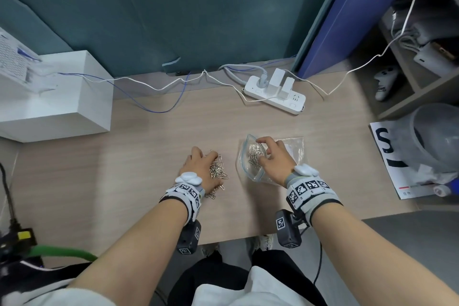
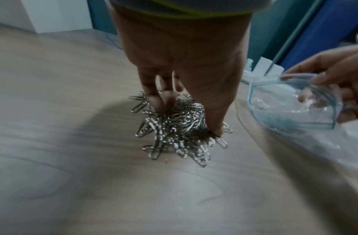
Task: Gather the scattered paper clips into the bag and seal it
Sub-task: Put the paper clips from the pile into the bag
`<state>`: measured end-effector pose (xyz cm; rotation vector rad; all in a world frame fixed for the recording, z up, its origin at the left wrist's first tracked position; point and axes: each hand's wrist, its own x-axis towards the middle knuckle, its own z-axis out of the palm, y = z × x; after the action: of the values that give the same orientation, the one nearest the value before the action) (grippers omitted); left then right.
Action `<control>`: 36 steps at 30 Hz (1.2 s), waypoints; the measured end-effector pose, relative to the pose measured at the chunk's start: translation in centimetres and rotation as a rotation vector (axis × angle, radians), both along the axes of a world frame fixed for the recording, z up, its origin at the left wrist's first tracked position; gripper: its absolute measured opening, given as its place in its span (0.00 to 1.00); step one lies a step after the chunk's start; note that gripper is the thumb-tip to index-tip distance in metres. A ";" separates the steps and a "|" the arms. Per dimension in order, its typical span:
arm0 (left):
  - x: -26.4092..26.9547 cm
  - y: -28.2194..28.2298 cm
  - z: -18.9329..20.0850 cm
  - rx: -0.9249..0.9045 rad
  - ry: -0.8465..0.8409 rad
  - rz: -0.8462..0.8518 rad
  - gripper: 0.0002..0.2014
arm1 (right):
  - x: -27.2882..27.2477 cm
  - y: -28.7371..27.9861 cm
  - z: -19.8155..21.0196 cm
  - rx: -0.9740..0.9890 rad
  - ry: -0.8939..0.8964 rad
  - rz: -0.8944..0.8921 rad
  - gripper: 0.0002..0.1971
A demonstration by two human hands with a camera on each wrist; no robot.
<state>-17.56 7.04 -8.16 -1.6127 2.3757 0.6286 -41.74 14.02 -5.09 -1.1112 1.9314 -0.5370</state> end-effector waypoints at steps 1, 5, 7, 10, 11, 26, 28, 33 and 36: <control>-0.2 0.0 -0.2 0.036 0.033 0.020 0.30 | 0.0 0.0 0.0 0.003 0.002 -0.001 0.21; -1.0 -0.3 -0.9 0.092 0.122 0.037 0.16 | -0.2 0.1 0.0 0.004 0.015 -0.005 0.22; -1.1 -0.4 -1.1 0.112 0.144 0.028 0.11 | -0.2 0.2 0.1 0.003 0.013 -0.003 0.22; -1.1 -0.8 -1.3 0.096 0.154 0.032 0.08 | -0.2 0.2 0.1 0.004 0.004 -0.004 0.22; -1.2 -1.0 -1.2 0.086 0.155 0.045 0.07 | -0.2 0.1 0.1 0.001 0.006 -0.004 0.22; -7.9 -1.3 1.7 0.433 0.700 0.353 0.06 | -0.4 0.1 0.5 -0.004 0.029 -0.003 0.22; -8.7 -1.0 1.9 0.449 0.683 0.277 0.05 | -0.4 0.1 0.5 -0.003 0.027 -0.008 0.23; -7.5 -1.6 0.8 0.149 0.526 0.287 0.09 | -1.0 0.4 0.8 -0.003 0.026 -0.024 0.26; -6.5 -1.3 -0.6 0.064 0.320 0.187 0.18 | -1.5 0.5 0.9 -0.001 0.034 -0.038 0.26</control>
<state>-24.09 5.70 -8.79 -1.8404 2.3993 1.0601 -43.21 14.56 -4.18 -1.0923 1.9852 -0.5433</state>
